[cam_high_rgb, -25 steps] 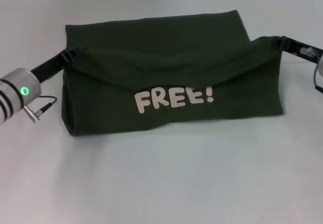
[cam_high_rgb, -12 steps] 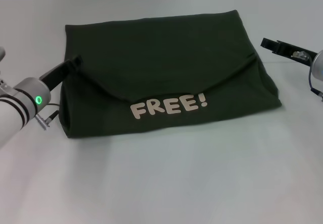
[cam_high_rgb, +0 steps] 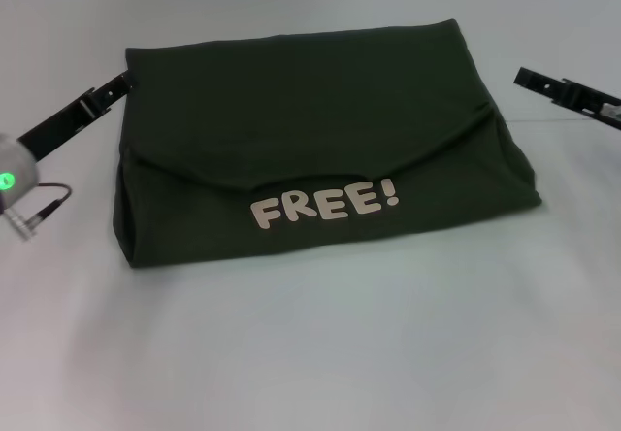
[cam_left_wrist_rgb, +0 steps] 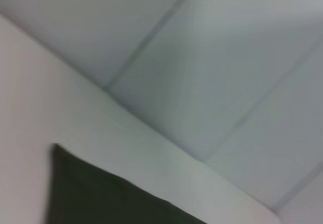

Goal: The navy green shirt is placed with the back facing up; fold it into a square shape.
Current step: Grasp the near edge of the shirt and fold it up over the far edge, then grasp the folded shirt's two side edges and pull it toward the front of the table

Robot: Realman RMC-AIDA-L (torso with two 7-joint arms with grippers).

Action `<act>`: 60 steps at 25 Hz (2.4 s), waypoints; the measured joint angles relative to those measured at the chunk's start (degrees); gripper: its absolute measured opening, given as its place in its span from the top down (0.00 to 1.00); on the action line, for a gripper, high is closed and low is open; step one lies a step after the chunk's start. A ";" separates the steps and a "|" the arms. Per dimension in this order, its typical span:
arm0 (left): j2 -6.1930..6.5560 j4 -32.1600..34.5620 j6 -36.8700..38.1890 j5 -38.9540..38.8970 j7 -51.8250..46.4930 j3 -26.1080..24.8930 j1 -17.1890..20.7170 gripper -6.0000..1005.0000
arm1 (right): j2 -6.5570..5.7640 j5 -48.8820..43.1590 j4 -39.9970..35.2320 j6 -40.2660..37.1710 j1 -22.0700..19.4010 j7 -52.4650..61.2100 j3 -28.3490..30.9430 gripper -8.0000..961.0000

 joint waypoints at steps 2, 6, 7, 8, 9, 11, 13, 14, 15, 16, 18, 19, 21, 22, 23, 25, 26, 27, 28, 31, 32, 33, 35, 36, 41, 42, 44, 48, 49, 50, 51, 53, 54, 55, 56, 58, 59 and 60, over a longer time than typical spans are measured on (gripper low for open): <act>0.13 4.06 5.53 2.63 -5.17 3.52 2.47 0.26 | -0.89 0.61 -1.16 -5.50 -2.09 0.15 -0.09 0.13; -0.11 10.16 11.99 11.87 -15.87 7.23 5.56 0.18 | -3.51 0.27 -1.98 -17.00 -5.54 1.99 -0.76 0.06; -0.12 10.98 12.68 14.29 -17.83 7.49 5.89 0.15 | -4.03 0.07 -1.99 -18.75 -6.04 2.67 -1.19 0.06; -0.08 11.65 13.22 17.17 -19.74 7.56 6.08 0.13 | -4.86 -0.16 -2.00 -20.90 -6.77 3.67 -2.10 0.06; -0.01 11.95 13.59 19.33 -21.01 7.55 6.11 0.11 | -5.32 -0.26 -2.00 -22.03 -7.21 4.38 -2.81 0.06; 0.22 12.78 14.83 25.38 -24.32 7.57 5.98 0.11 | -6.51 -0.35 -2.04 -24.10 -8.41 5.87 -4.82 0.06; 0.30 13.23 15.74 29.79 -26.39 7.59 5.75 0.11 | -7.10 -0.36 -2.12 -24.83 -9.23 6.49 -5.99 0.06; 0.30 13.23 15.74 29.79 -26.39 7.59 5.75 0.11 | -7.24 -0.37 -2.13 -24.98 -9.56 6.68 -6.42 0.06; 0.35 13.30 15.89 31.66 -27.34 7.60 5.67 0.11 | -7.31 -0.36 -2.14 -24.96 -9.86 6.79 -6.73 0.06; 0.35 13.32 15.88 31.82 -27.55 7.60 5.66 0.11 | -7.36 -0.36 -2.14 -24.92 -10.11 6.85 -7.02 0.06; 0.36 13.34 15.84 32.05 -28.07 7.61 5.67 0.11 | -7.38 -0.36 -2.15 -24.82 -10.46 6.84 -7.26 0.06; 0.36 13.31 15.78 32.08 -28.19 7.62 5.66 0.11 | -7.39 -0.36 -2.16 -24.79 -10.59 6.83 -7.32 0.06; 0.36 13.19 15.55 32.24 -28.29 7.64 5.67 0.11 | -7.43 -0.37 -2.16 -24.87 -10.67 6.83 -7.38 0.06; 0.36 13.14 15.38 32.48 -28.32 7.65 5.66 0.11 | -7.46 -0.36 -2.16 -24.93 -10.71 6.83 -7.42 0.07; 0.36 13.10 15.15 32.78 -28.35 7.65 5.65 0.11 | -7.48 -0.36 -2.16 -24.97 -10.75 6.84 -7.45 0.07; 0.23 13.04 14.46 33.31 -28.40 7.80 5.62 0.11 | -7.50 -0.37 -2.16 -25.03 -10.85 6.85 -7.47 0.07; 0.15 13.00 13.94 33.49 -28.41 7.98 5.60 0.11 | -7.49 -0.36 -2.15 -25.05 -10.91 6.86 -7.48 0.07; 0.04 12.95 13.11 33.52 -28.40 8.41 5.60 0.11 | -7.50 -0.36 -2.16 -25.07 -10.94 6.86 -7.49 0.07; -0.02 12.86 12.64 33.52 -28.35 8.69 5.60 0.11 | -7.50 -0.36 -2.16 -25.09 -10.99 6.88 -7.49 0.07; -0.12 12.04 11.57 33.55 -27.98 9.33 5.45 0.11 | -7.48 -0.36 -2.16 -25.15 -11.12 6.93 -7.49 0.07; -0.13 11.70 11.38 33.56 -27.89 9.51 5.34 0.11 | -7.48 -0.35 -2.16 -25.16 -11.15 6.95 -7.49 0.07; -0.14 11.48 11.16 33.56 -27.87 9.68 5.23 0.11 | -7.48 -0.35 -2.16 -25.17 -11.18 6.97 -7.49 0.07; -0.20 10.86 10.58 33.58 -27.84 10.46 4.91 0.11 | -7.47 -0.35 -2.16 -25.19 -11.20 7.01 -7.49 0.07; -0.22 10.62 10.50 33.59 -27.83 10.73 4.78 0.11 | -7.47 -0.35 -2.16 -25.20 -11.20 7.03 -7.49 0.07; -0.25 9.90 10.36 33.61 -27.81 11.34 4.25 0.11 | -7.47 -0.35 -2.16 -25.24 -11.29 7.06 -7.49 0.07; -0.25 9.83 10.35 33.61 -27.80 11.38 4.19 0.11 | -7.47 -0.35 -2.16 -25.24 -11.30 7.06 -7.49 0.07; -0.25 9.73 10.45 33.62 -27.80 11.57 4.07 0.11 | -7.47 -0.35 -2.16 -25.23 -11.30 7.06 -7.49 0.07; -0.25 9.71 10.10 33.62 -27.80 12.65 3.85 0.11 | -7.47 -0.35 -2.16 -25.03 -11.30 7.06 -7.49 0.07; -0.25 9.71 9.85 33.62 -27.80 12.85 3.81 0.11 | -7.47 -0.35 -2.16 -25.01 -11.31 7.06 -7.49 0.07; -0.25 9.71 9.52 33.62 -27.80 13.15 3.79 0.11 | -7.47 -0.35 -2.16 -25.00 -11.31 7.06 -7.50 0.07; -0.26 9.71 9.18 33.62 -27.81 13.37 3.79 0.12 | -7.47 -0.35 -2.16 -25.00 -11.31 7.06 -7.50 0.07; -0.31 9.71 8.51 33.62 -27.91 13.75 3.78 0.14 | -7.47 -0.35 -2.16 -25.04 -11.31 7.07 -7.50 0.07; -0.33 9.72 8.33 33.63 -27.93 13.79 3.78 0.15 | -7.47 -0.35 -2.16 -25.12 -11.30 7.10 -7.49 0.07; -0.35 9.71 8.22 33.64 -27.92 13.82 3.78 0.15 | -7.47 -0.35 -2.16 -25.19 -11.31 7.17 -7.49 0.07; -0.35 9.72 8.15 33.65 -27.87 13.81 3.78 0.19 | -7.47 -0.35 -2.16 -25.24 -11.30 7.24 -7.49 0.07; -0.35 9.75 8.09 33.66 -27.81 13.81 3.78 0.25 | -7.47 -0.36 -2.16 -25.25 -11.31 7.29 -7.49 0.07; -0.35 9.78 8.03 33.66 -27.80 13.81 3.78 0.29 | -7.47 -0.35 -2.16 -25.25 -11.31 7.30 -7.49 0.07; -0.34 9.80 8.00 33.67 -27.80 13.80 3.78 0.32 | -7.47 -0.35 -2.16 -25.25 -11.30 7.30 -7.49 0.07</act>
